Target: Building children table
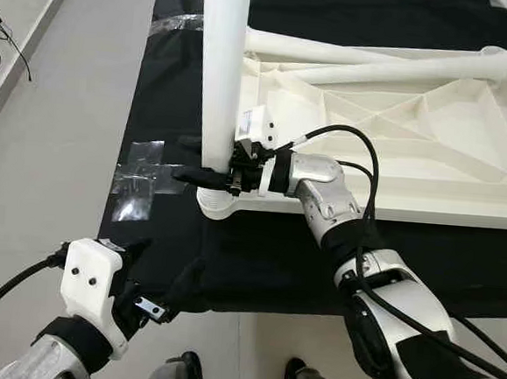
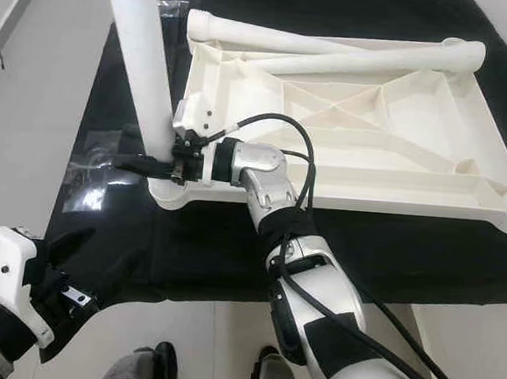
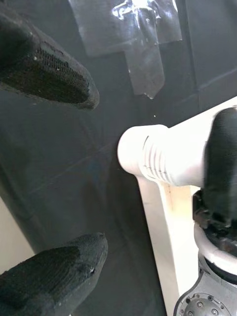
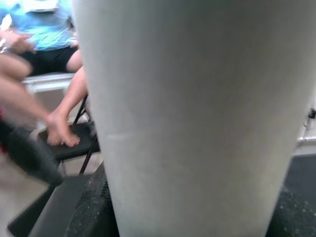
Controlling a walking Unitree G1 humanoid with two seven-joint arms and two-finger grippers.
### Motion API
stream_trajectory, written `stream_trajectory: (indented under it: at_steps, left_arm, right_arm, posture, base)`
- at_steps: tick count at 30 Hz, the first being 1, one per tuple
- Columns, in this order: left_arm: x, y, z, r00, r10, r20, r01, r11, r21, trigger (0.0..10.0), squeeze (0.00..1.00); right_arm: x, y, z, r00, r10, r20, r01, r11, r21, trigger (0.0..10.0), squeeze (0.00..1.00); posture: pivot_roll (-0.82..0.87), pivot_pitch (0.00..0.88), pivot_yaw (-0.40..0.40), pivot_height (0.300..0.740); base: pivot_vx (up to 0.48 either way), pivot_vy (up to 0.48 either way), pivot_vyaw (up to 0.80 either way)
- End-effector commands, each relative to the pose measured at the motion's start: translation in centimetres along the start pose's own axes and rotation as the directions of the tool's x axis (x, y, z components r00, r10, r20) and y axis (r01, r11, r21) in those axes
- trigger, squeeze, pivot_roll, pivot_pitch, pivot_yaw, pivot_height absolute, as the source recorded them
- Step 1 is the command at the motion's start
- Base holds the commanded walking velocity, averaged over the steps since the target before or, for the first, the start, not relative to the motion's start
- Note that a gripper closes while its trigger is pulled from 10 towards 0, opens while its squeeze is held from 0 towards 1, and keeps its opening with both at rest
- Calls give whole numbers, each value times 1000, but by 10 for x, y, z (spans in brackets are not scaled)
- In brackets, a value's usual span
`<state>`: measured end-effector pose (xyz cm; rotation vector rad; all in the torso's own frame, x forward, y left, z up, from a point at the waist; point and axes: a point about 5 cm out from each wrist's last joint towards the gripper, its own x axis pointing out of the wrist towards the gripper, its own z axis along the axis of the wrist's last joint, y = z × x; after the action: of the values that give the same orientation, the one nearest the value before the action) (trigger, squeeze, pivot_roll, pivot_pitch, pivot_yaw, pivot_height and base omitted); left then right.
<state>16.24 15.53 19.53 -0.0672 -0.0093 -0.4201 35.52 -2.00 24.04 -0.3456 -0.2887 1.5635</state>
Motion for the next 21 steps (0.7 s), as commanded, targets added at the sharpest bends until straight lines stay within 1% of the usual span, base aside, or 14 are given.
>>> stream_trajectory:
  at_steps: [1,2,4,8,13,15,16,17,18,19,21]
  left_arm:
    - [-1,0,-1,1000,17,-1,-17,1000,3,10000,0]
    - [-1,0,-1,1000,17,-1,-17,1000,3,10000,0]
    - [-1,-1,0,1000,21,3,-21,1000,0,10000,0]
    - [0,-3,0,1000,24,9,-24,1000,-6,10000,0]
    - [1,-4,1,1000,23,11,-23,1000,-9,10000,0]
    - [1,-4,1,1000,23,13,-23,1000,-10,10000,0]
    - [1,-4,1,1000,23,13,-23,1000,-10,10000,0]
    - [1,-4,1,1000,23,13,-23,1000,-11,10000,0]
    - [2,-4,1,1000,24,14,-24,1000,-11,10000,0]
    - [2,-4,1,1000,24,14,-24,1000,-11,10000,0]
    - [2,-4,1,1000,25,16,-25,1000,-12,10000,0]
  right_arm:
    - [10,23,-28,965,187,-185,-187,982,18,10000,0]
    - [10,23,-28,965,187,-185,-187,982,18,10000,0]
    - [10,25,-29,938,244,-245,-253,967,-6,10000,0]
    - [10,21,-22,919,299,-256,-308,951,4,10000,0]
    - [10,18,-18,921,302,-248,-305,952,28,10000,0]
    - [12,14,-16,941,261,-214,-250,965,78,10000,0]
    - [12,14,-16,941,261,-214,-250,965,78,10000,0]
    - [13,12,-15,949,242,-204,-227,969,93,10000,0]
    - [15,9,-16,961,198,-193,-176,977,124,10000,0]
    - [15,9,-16,961,198,-193,-176,977,124,10000,0]
    - [17,5,-23,974,84,-211,-46,983,178,10000,0]
  posture:
    - [119,368,25,740]
    - [119,368,25,740]
    - [120,376,18,740]
    - [117,383,10,740]
    - [115,384,7,740]
    - [112,386,2,740]
    - [112,386,2,740]
    - [112,386,2,740]
    - [109,386,1,740]
    - [109,386,1,740]
    - [109,386,0,740]
  base:
    - [0,0,0]
    - [0,0,0]
    - [0,0,0]
    - [0,0,0]
    - [0,0,0]
    - [0,0,0]
    - [0,0,0]
    - [0,0,0]
    - [0,0,0]
    - [0,0,0]
    - [0,0,0]
